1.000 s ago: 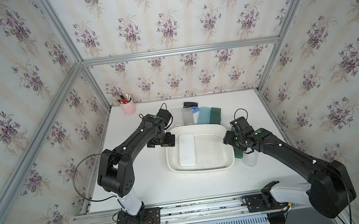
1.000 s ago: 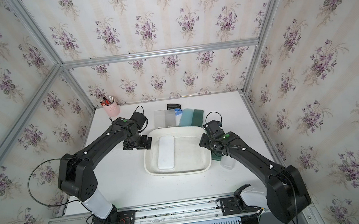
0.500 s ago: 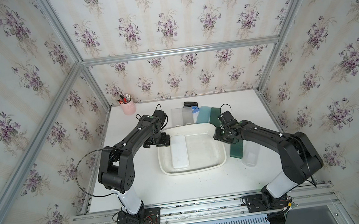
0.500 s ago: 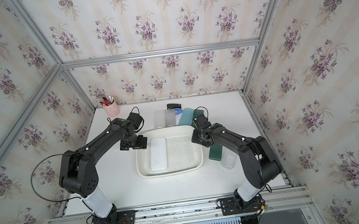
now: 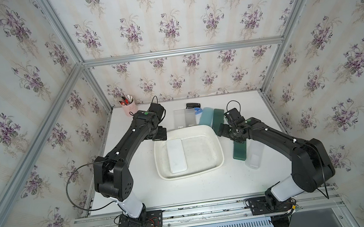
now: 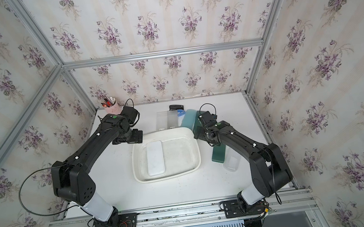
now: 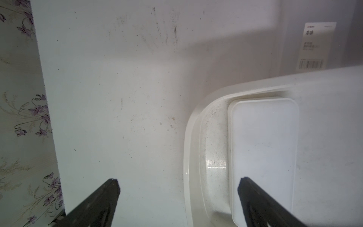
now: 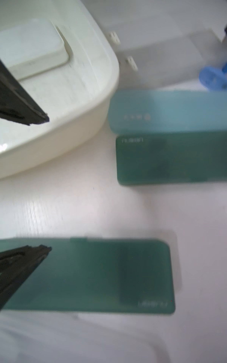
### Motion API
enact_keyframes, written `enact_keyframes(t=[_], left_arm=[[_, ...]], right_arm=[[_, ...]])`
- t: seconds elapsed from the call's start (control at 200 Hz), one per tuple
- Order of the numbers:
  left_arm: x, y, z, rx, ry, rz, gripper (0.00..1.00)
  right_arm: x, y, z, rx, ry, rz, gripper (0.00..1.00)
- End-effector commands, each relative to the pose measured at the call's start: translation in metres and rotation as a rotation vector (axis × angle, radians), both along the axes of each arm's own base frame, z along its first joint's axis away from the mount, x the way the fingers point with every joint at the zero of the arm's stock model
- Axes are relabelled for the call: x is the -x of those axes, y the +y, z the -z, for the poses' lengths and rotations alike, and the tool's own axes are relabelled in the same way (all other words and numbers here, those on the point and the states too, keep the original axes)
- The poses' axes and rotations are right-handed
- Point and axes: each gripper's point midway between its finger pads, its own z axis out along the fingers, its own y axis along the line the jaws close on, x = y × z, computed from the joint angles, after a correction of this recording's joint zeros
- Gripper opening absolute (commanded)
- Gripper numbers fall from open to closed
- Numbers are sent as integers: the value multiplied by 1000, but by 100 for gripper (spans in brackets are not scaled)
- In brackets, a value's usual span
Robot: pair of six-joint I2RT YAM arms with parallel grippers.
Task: Put the pencil case into the storage box
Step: Move the storage box to the center of the board, then pick up the pencil case from the center of the board.
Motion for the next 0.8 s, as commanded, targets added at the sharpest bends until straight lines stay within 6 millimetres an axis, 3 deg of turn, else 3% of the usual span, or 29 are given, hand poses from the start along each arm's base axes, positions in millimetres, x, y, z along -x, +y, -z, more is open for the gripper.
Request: enact_keyframes(t=[0.0,0.14,0.515,0.569,0.644,0.689,0.794], left_arm=[[12,-1,2,20,35,-24,100],[15,-3,6,35,54,-20,100],[18,-5,14,43,72,-6,100],[18,-5,13,44,67,-3,100],[19,-4,14,42,67,0,100],[20,-4,13,40,64,2,100],[22,-3,12,38,60,7,100]], right_arm=[[16,-35,20,79,69,58,99],[13,-47,38,80,84,82,99],[0,-52,71,154,150,45,97],[0,-52,75,156,157,39,89],[-1,-51,77,150,154,34,63],[-2,-50,78,146,153,27,51],[-5,-45,73,129,145,9,45]])
